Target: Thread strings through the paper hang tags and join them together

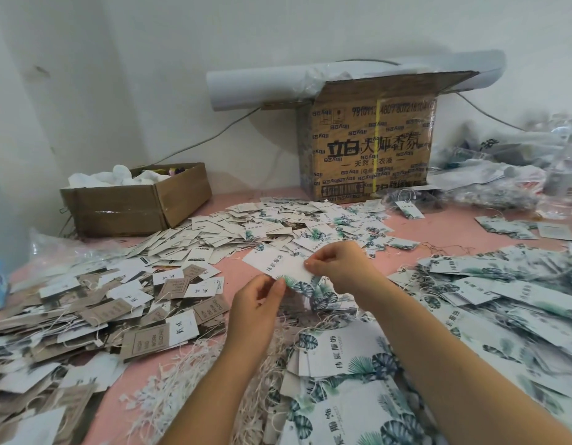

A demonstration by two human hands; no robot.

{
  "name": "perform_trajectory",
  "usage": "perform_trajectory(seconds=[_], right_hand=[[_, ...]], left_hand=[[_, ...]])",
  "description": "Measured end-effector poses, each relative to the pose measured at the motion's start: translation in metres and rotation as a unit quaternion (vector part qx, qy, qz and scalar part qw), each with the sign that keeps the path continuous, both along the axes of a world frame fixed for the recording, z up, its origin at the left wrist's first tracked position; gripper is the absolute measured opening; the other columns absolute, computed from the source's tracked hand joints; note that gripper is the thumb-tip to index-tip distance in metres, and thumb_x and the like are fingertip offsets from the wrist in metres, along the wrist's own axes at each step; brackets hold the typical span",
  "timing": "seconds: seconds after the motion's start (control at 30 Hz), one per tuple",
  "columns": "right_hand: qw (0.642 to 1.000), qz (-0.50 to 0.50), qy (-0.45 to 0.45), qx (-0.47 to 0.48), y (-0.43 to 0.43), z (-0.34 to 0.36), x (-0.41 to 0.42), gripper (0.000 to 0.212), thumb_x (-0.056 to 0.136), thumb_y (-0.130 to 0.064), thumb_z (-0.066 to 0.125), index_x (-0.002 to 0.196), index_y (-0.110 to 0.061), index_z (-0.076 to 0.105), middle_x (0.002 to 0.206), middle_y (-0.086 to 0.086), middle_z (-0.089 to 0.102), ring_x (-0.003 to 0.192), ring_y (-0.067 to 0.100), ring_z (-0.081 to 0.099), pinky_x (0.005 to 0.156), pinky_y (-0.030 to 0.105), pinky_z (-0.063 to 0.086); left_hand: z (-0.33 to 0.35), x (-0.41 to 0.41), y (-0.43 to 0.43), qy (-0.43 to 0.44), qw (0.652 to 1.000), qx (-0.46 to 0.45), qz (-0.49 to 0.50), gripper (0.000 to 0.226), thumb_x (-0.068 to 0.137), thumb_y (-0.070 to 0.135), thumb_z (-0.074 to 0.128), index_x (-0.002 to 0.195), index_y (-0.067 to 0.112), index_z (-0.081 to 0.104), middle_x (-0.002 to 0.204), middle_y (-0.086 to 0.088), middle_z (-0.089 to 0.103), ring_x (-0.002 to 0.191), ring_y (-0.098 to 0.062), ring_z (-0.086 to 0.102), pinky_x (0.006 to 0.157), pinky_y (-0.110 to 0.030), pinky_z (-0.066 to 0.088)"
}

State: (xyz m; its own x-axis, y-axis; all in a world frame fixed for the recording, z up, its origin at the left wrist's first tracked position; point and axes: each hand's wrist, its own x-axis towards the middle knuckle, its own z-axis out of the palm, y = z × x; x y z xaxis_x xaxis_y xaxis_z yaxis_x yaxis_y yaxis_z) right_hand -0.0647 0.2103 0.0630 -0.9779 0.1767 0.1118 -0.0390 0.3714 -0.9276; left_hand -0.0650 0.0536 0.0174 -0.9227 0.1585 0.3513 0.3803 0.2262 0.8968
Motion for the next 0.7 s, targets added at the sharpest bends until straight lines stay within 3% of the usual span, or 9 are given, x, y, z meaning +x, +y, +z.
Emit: perform_trajectory(seconds=[0.17, 0.2, 0.23, 0.27, 0.43, 0.53, 0.57, 0.63, 0.7], right_hand=[[0.976, 0.116, 0.001, 0.183, -0.005, 0.012, 0.008, 0.056, 0.068, -0.052, 0.074, 0.08, 0.002, 0.067, 0.06, 0.011, 0.049, 0.052, 0.018, 0.039, 0.052, 0.027, 0.031], [0.967, 0.13, 0.0, 0.221, -0.007, 0.014, 0.009, 0.066, 0.065, -0.056, 0.074, 0.087, 0.006, 0.065, 0.067, 0.014, 0.057, 0.06, 0.025, 0.051, 0.07, 0.043, 0.013], [0.959, 0.133, -0.003, 0.251, -0.008, 0.015, 0.009, 0.074, 0.063, -0.058, 0.074, 0.096, 0.007, 0.063, 0.085, 0.019, 0.066, 0.078, 0.032, 0.062, 0.089, 0.054, 0.043], [0.955, 0.133, -0.007, 0.267, -0.008, 0.017, 0.009, 0.077, 0.063, -0.057, 0.074, 0.102, 0.008, 0.061, 0.102, 0.023, 0.066, 0.094, 0.037, 0.061, 0.091, 0.055, 0.044], [0.958, 0.154, -0.012, 0.241, -0.007, 0.019, 0.011, 0.071, 0.068, -0.055, 0.073, 0.092, 0.01, 0.06, 0.079, 0.02, 0.055, 0.073, 0.021, 0.048, 0.068, 0.029, 0.034], [0.963, 0.156, -0.016, 0.22, -0.004, 0.021, 0.012, 0.085, 0.065, -0.056, 0.074, 0.112, 0.012, 0.052, 0.116, 0.028, 0.058, 0.095, 0.041, 0.059, 0.078, 0.045, 0.051], [0.963, 0.164, -0.017, 0.215, -0.003, 0.022, 0.012, 0.086, 0.066, -0.055, 0.074, 0.114, 0.012, 0.05, 0.119, 0.03, 0.053, 0.085, 0.038, 0.059, 0.068, 0.038, 0.053], [0.962, 0.181, -0.023, 0.203, -0.003, 0.024, 0.014, 0.081, 0.069, -0.051, 0.074, 0.113, 0.013, 0.051, 0.101, 0.03, 0.059, 0.055, 0.019, 0.044, 0.041, 0.02, 0.034], [0.964, 0.187, -0.036, 0.187, 0.0, 0.024, 0.012, 0.074, 0.072, -0.049, 0.073, 0.109, 0.012, 0.054, 0.078, 0.013, 0.049, 0.043, 0.008, 0.028, 0.036, 0.018, 0.022]], left_hand=[[0.002, 0.0, 0.0, -0.032, 0.996, 0.081, 0.006, 0.024, 0.09, 0.033, 0.052, 0.081, 0.015, 0.064, 0.084, -0.01, 0.069, 0.073, -0.015, 0.059, 0.066, -0.023, 0.044], [0.002, 0.0, -0.001, -0.033, 0.995, 0.092, 0.006, 0.026, 0.087, 0.038, 0.052, 0.081, 0.016, 0.064, 0.085, -0.012, 0.068, 0.075, -0.018, 0.058, 0.066, -0.026, 0.044], [0.002, -0.001, -0.001, -0.034, 0.995, 0.099, 0.006, 0.03, 0.083, 0.044, 0.051, 0.081, 0.016, 0.063, 0.085, -0.011, 0.068, 0.077, -0.02, 0.06, 0.067, -0.026, 0.045], [0.002, -0.001, -0.002, -0.035, 0.994, 0.1, 0.006, 0.034, 0.079, 0.048, 0.05, 0.082, 0.017, 0.064, 0.084, -0.008, 0.069, 0.079, -0.021, 0.063, 0.067, -0.025, 0.046], [0.002, 0.0, -0.003, -0.026, 0.995, 0.096, 0.007, 0.039, 0.076, 0.053, 0.047, 0.083, 0.019, 0.063, 0.082, -0.006, 0.069, 0.079, -0.019, 0.064, 0.067, -0.025, 0.045], [0.003, 0.002, -0.003, -0.025, 0.995, 0.093, 0.005, 0.037, 0.078, 0.053, 0.045, 0.084, 0.021, 0.063, 0.082, -0.004, 0.069, 0.079, -0.015, 0.063, 0.066, -0.021, 0.046], [0.002, 0.002, -0.003, -0.025, 0.995, 0.093, 0.004, 0.037, 0.079, 0.053, 0.044, 0.085, 0.021, 0.063, 0.084, -0.005, 0.069, 0.079, -0.015, 0.062, 0.067, -0.022, 0.046], [0.001, 0.002, -0.003, -0.022, 0.996, 0.09, 0.003, 0.038, 0.079, 0.053, 0.042, 0.087, 0.022, 0.062, 0.088, -0.009, 0.068, 0.079, -0.016, 0.06, 0.069, -0.026, 0.045], [0.001, 0.002, -0.003, -0.016, 0.997, 0.074, 0.007, 0.038, 0.078, 0.057, 0.039, 0.086, 0.026, 0.06, 0.088, -0.002, 0.067, 0.076, -0.011, 0.059, 0.068, -0.025, 0.045]])
